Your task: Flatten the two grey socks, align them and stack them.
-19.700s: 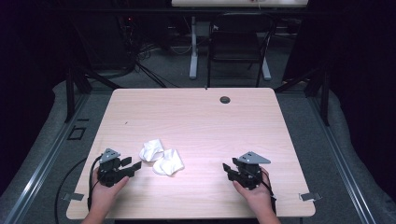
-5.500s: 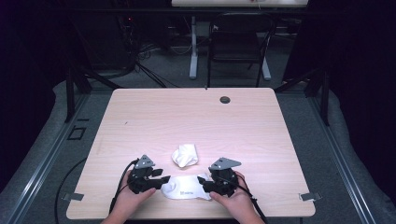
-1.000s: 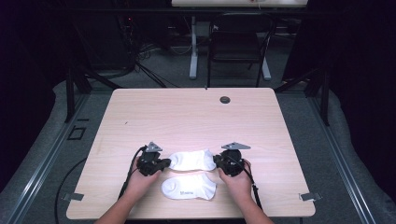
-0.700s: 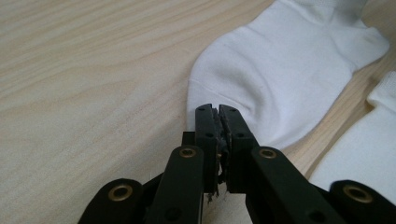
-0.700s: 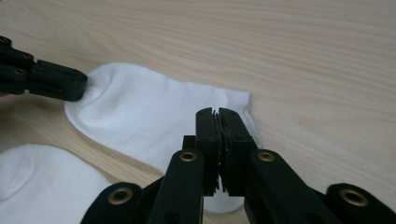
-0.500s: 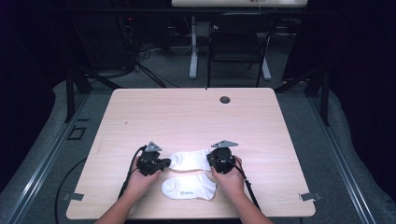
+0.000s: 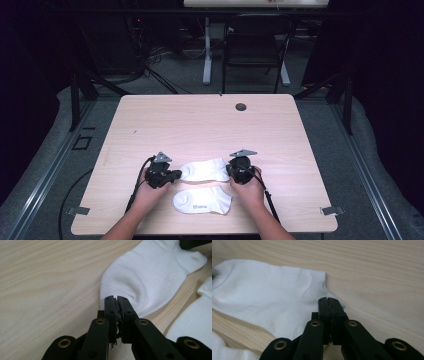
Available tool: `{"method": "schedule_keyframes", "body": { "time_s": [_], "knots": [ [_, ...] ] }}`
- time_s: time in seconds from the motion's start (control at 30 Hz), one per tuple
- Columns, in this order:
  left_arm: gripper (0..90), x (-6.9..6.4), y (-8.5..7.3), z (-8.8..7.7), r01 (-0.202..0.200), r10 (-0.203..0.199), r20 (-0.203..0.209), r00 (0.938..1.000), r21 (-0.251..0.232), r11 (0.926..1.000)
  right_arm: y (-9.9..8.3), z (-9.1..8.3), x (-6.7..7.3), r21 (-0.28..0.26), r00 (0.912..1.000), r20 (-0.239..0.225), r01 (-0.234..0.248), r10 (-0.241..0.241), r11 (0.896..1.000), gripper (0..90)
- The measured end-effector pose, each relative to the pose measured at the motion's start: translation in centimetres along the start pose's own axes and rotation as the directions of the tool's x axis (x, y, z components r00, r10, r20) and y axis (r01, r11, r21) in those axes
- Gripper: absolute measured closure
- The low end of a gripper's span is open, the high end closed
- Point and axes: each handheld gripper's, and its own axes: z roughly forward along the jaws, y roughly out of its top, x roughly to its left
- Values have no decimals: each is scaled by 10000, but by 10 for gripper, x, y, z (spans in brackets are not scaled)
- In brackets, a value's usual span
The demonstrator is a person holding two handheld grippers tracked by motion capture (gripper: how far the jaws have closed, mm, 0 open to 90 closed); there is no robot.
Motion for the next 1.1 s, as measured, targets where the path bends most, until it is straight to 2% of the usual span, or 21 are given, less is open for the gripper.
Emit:
{"method": "schedule_keyframes", "body": {
  "time_s": [0.23,0.37,0.47,0.6,0.7,0.87,1.0,1.1],
  "knots": [
    [862,-1,-1,-2,-100,102,-120,9999,123,9999,-4,-3,0,-84,9999,89,-68,69,9999,900],
    [798,-2,0,-4,-12,14,-125,9999,148,9999,-4,-4,-1,-33,9998,-143,-127,126,9999,871],
    [775,-1,1,-6,68,-68,-125,9999,-49,10000,-3,-8,-1,-189,9998,-180,-77,74,9998,858],
    [700,0,3,-10,247,-251,-89,9996,-402,9989,0,-12,-2,-407,9997,-242,-67,57,9992,843],
    [674,1,3,-10,362,-367,-116,9993,-469,9982,2,-13,-3,-452,9997,-228,-41,31,9990,826],
    [599,4,3,-6,551,-559,-296,9980,-267,9981,3,-13,-6,-437,9996,-271,-131,119,9990,742],
    [524,5,2,-3,545,-551,-364,9978,-163,9984,3,-9,-6,-476,9992,-326,-251,235,9986,669],
    [519,5,1,-2,525,-529,-364,9979,-134,9985,3,-7,-7,-481,9992,-314,-278,263,9985,640]
  ]
}}
